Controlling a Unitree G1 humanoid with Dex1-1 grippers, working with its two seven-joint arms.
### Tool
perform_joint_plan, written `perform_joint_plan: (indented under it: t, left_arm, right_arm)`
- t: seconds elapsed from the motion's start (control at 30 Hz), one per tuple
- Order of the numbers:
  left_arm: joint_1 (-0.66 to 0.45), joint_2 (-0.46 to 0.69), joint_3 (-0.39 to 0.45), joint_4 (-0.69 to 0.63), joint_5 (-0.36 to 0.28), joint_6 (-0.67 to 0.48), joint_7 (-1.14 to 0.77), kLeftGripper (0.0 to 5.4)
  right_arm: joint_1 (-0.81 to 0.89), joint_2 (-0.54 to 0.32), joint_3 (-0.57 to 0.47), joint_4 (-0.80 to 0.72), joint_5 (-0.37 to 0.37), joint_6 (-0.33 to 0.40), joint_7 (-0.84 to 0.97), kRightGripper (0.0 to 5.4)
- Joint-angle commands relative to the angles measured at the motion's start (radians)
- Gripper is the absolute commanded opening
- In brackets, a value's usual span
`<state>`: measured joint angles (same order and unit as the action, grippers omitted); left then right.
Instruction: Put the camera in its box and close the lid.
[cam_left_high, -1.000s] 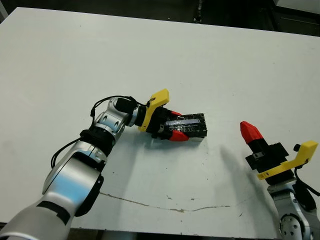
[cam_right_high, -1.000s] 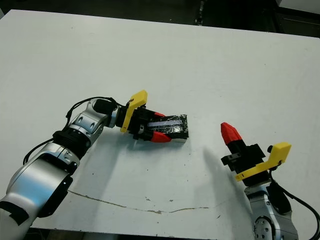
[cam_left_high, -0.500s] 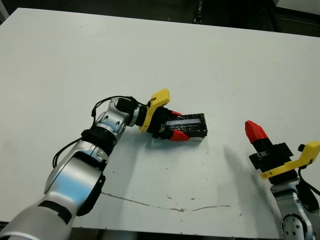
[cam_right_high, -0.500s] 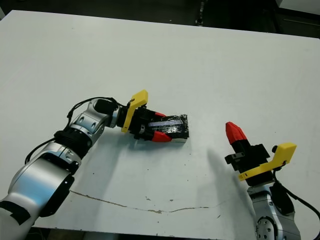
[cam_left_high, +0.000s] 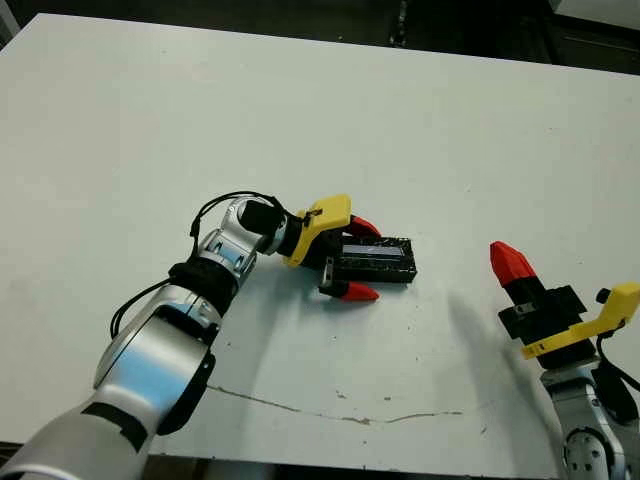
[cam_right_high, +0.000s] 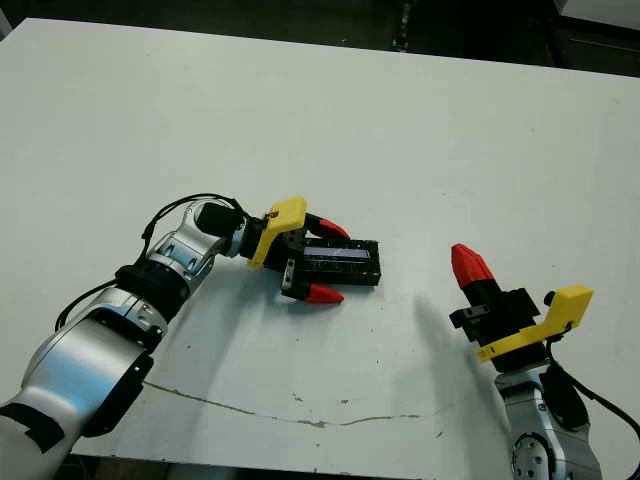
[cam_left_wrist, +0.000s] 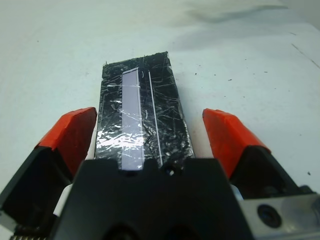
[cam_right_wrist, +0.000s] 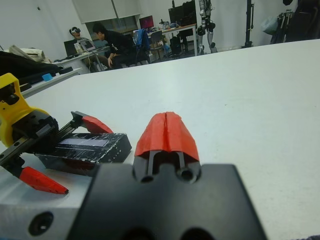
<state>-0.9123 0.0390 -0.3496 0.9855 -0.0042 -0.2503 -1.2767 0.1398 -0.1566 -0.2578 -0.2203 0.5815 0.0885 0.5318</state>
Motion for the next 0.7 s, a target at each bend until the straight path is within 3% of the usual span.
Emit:
perform_joint_plan:
  t: [0.03,0.4,0.7]
  left_arm:
    - [-0.001,-0.263,-0.086,0.015,0.030,-0.057,-0.013,5.38]
    - [0.037,-0.159,-0.038,-0.032,-0.021,0.110,-0.059,5.38]
    - [0.186,0.093,0.048,-0.303,-0.082,0.305,-0.077,5.38]
  right_arm:
    - [0.021,-0.017,-0.025,0.016,0.013,-0.008,0.009,0.00]
    - [0.018,-0.011,-0.023,0.035,0.016,-0.025,0.031,0.00]
    - [0.021,-0.015,-0.018,0.028,0.020,-0.015,0.033,0.00]
